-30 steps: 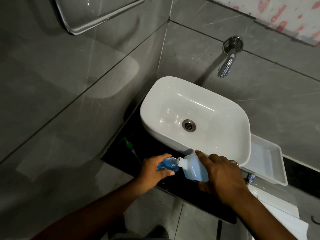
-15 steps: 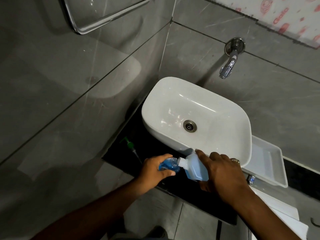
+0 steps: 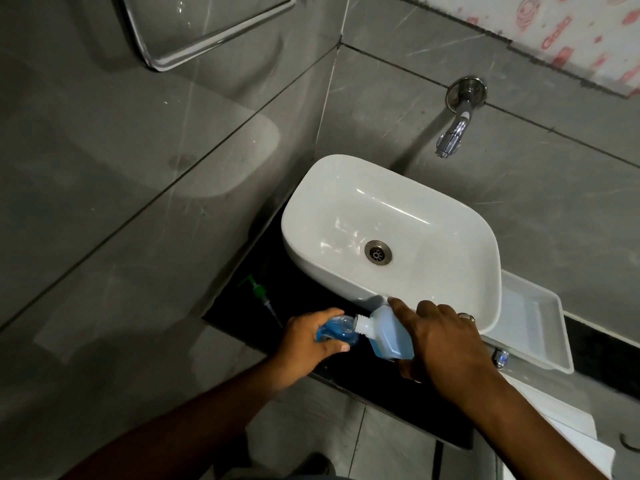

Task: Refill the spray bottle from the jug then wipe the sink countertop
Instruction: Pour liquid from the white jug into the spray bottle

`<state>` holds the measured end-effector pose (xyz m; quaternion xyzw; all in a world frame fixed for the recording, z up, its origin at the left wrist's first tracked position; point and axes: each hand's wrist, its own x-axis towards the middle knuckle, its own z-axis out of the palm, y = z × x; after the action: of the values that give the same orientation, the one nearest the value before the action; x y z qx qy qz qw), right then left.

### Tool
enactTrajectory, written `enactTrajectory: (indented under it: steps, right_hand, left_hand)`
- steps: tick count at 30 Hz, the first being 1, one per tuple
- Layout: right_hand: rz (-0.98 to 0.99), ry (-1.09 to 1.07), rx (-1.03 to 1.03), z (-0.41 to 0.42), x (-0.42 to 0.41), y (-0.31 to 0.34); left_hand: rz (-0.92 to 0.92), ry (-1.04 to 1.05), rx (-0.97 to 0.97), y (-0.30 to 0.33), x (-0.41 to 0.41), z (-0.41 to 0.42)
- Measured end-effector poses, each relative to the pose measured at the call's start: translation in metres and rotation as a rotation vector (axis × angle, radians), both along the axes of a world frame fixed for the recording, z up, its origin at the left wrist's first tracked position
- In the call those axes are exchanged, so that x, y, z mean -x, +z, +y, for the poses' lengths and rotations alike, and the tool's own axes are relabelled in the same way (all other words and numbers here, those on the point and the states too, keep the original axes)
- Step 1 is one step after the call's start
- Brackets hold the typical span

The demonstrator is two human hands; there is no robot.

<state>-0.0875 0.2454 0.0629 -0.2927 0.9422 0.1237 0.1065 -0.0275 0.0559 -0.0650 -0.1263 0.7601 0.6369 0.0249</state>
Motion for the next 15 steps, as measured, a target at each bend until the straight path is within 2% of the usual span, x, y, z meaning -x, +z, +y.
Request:
enactTrajectory:
  steps: [15]
  right_hand:
    - [0.004, -0.010, -0.034, -0.0071, 0.0001, 0.0058]
  left_hand:
    - [-0.003, -0.003, 0.022, 0.0037, -0.0003, 0.0006]
